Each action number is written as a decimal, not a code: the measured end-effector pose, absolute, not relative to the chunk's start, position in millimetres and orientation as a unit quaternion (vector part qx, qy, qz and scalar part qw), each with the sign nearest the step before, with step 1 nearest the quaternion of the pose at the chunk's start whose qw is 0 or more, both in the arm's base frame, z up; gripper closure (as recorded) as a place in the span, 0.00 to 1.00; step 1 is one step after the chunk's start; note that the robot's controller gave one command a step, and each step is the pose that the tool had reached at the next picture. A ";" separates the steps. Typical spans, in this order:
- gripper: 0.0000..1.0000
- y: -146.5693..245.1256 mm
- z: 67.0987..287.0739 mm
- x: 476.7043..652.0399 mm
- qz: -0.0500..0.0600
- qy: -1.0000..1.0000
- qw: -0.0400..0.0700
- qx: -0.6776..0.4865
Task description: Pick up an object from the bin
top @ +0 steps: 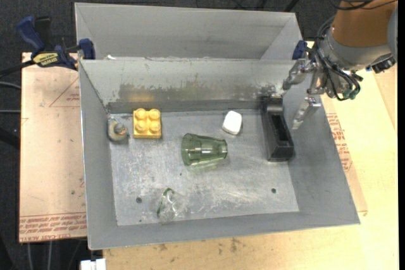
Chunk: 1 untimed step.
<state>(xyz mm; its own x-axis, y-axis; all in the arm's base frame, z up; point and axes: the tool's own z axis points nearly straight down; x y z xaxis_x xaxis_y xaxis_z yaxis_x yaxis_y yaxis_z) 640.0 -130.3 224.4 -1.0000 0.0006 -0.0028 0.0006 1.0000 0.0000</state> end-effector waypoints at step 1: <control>0.00 -132.5 204.5 637.3 0.000 0.991 0.002 -0.132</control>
Offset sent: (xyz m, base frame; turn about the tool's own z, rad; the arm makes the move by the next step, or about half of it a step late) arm -0.0308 -0.0162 -0.0644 1.2768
